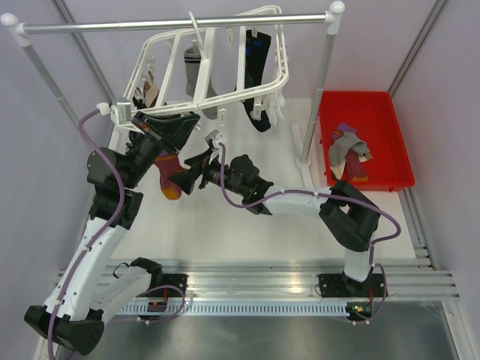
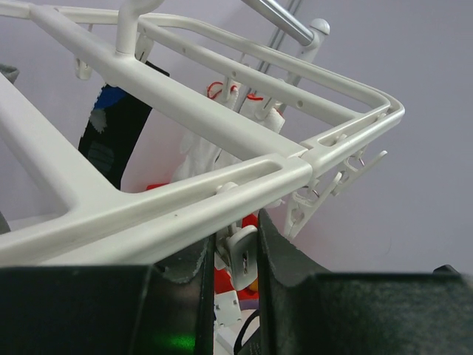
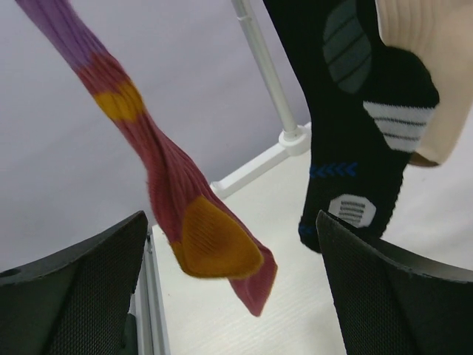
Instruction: Remove the socks clipped to the hanger
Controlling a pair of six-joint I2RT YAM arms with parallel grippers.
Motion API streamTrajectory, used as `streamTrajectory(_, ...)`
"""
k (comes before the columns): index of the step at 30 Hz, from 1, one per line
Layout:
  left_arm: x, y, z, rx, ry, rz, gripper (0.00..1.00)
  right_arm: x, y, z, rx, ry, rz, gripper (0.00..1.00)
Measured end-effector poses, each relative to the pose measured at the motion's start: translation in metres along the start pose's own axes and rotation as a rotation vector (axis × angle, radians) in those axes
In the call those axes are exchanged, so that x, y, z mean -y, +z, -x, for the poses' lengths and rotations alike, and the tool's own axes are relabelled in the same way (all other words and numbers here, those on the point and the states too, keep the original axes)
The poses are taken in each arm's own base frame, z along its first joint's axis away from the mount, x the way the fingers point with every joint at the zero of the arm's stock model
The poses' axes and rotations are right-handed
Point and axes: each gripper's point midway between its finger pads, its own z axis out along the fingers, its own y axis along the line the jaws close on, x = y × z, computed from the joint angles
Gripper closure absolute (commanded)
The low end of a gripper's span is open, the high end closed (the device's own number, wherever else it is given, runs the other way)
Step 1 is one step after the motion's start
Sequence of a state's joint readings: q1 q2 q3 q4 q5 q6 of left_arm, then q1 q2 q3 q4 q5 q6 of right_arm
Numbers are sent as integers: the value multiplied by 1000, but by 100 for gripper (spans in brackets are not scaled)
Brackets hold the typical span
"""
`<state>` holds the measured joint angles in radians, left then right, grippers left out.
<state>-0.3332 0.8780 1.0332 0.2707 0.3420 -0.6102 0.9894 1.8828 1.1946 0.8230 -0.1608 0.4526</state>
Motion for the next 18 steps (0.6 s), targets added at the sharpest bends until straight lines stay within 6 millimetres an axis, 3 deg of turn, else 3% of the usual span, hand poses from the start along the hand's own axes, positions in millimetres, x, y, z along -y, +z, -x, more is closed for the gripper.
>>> streamTrajectory(5, 1, 0, -1, -3, -2, -3, 98, -17, 15, 17, 37, -9, 35, 2)
streamTrajectory(8, 1, 1, -2, -6, -5, -5, 98, -23, 21, 19, 39, -9, 42, 9)
streamTrajectory(10, 2, 1, -3, -9, -6, -6, 98, -25, 24, 15, 32, -7, 41, 27)
streamTrajectory(11, 1, 2, -4, -9, -7, -6, 98, -23, 24, 12, 25, 0, 31, 44)
streamTrajectory(14, 1, 2, -4, -11, -8, -6, 98, -21, 24, 4, 7, 1, 12, 70)
streamTrajectory(15, 1, 2, -4, -11, -8, -6, 98, -20, 24, 3, 4, 1, 4, 86)
streamTrajectory(18, 2, 2, -6, -17, -11, -8, 97, -16, 23, -1, -5, -1, -23, 99)
